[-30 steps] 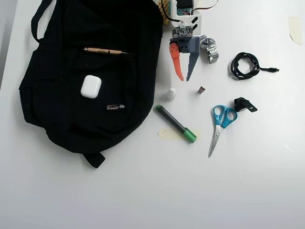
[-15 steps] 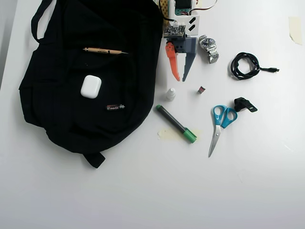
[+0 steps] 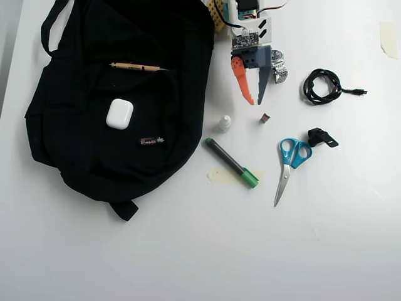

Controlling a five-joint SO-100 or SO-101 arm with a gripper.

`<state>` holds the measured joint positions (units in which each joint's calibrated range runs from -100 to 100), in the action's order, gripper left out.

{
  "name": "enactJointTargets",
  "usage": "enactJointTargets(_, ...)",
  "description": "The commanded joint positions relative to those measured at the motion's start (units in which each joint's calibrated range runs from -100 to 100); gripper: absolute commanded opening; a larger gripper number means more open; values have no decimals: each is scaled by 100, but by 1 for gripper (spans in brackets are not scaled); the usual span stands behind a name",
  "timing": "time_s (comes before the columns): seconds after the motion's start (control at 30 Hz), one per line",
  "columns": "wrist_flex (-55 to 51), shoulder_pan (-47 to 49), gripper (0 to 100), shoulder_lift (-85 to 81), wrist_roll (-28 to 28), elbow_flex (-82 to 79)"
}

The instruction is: Put the usb stick into the black bag

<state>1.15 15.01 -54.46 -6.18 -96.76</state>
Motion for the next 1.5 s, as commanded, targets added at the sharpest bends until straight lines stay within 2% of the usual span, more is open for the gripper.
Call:
enactJointTargets(0.0,40,174,5,-39,4,-82)
enactJointTargets(0.37,31,563,5,-39,-48,-145)
enactJointTargets(0.63,23,631,16,60,-32,-180)
enactJointTargets(1.37,-322,653,16,69,-48,-180)
enactJointTargets(1.47,-322,646,19,69,-48,-180)
